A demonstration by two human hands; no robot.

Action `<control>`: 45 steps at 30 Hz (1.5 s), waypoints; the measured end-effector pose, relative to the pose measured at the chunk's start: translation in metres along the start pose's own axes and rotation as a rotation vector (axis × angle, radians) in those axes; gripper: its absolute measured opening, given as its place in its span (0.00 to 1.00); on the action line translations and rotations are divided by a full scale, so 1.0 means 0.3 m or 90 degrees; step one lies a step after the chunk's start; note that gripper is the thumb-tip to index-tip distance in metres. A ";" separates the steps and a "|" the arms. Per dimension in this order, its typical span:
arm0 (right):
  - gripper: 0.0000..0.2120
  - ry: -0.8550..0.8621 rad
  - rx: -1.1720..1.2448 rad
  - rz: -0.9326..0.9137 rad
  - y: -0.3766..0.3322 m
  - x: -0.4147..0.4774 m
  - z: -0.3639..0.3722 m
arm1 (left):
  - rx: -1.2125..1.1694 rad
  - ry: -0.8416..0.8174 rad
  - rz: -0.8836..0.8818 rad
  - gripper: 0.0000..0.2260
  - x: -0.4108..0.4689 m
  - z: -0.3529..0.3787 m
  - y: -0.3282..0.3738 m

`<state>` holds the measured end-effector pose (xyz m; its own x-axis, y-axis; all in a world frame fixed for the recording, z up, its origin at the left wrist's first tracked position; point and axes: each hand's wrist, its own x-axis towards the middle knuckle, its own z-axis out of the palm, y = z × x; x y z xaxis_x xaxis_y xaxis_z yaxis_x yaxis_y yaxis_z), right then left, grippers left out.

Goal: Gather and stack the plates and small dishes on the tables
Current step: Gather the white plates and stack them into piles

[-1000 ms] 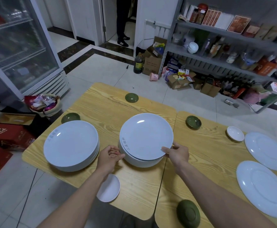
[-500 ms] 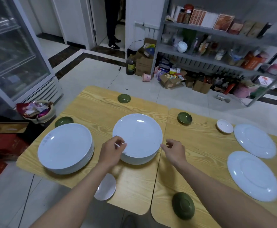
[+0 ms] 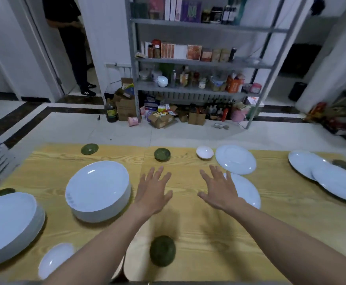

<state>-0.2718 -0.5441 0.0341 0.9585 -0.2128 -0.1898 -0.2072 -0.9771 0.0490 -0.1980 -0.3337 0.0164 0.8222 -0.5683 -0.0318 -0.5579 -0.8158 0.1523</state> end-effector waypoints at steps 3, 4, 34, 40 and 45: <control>0.37 0.027 0.000 0.020 0.195 -0.085 -0.007 | 0.025 0.038 0.007 0.29 0.023 -0.013 0.212; 0.37 0.034 -0.001 0.025 0.255 -0.109 -0.008 | 0.027 0.046 0.010 0.29 0.032 -0.017 0.279; 0.40 -0.104 0.587 0.385 0.890 0.246 0.260 | -0.363 -0.190 -0.329 0.30 0.582 0.395 0.679; 0.36 -0.197 0.737 0.535 0.903 0.305 0.376 | -0.501 -0.215 -0.524 0.28 0.611 0.496 0.671; 0.30 -0.201 0.760 0.583 0.903 0.330 0.438 | -0.535 -0.192 -0.584 0.24 0.625 0.540 0.695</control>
<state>-0.2588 -0.8307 -0.1002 0.3719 -0.5670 -0.7350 -0.8627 0.0812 -0.4991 -0.1784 -0.6279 -0.1179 0.7469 0.0728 -0.6610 0.5309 -0.6638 0.5268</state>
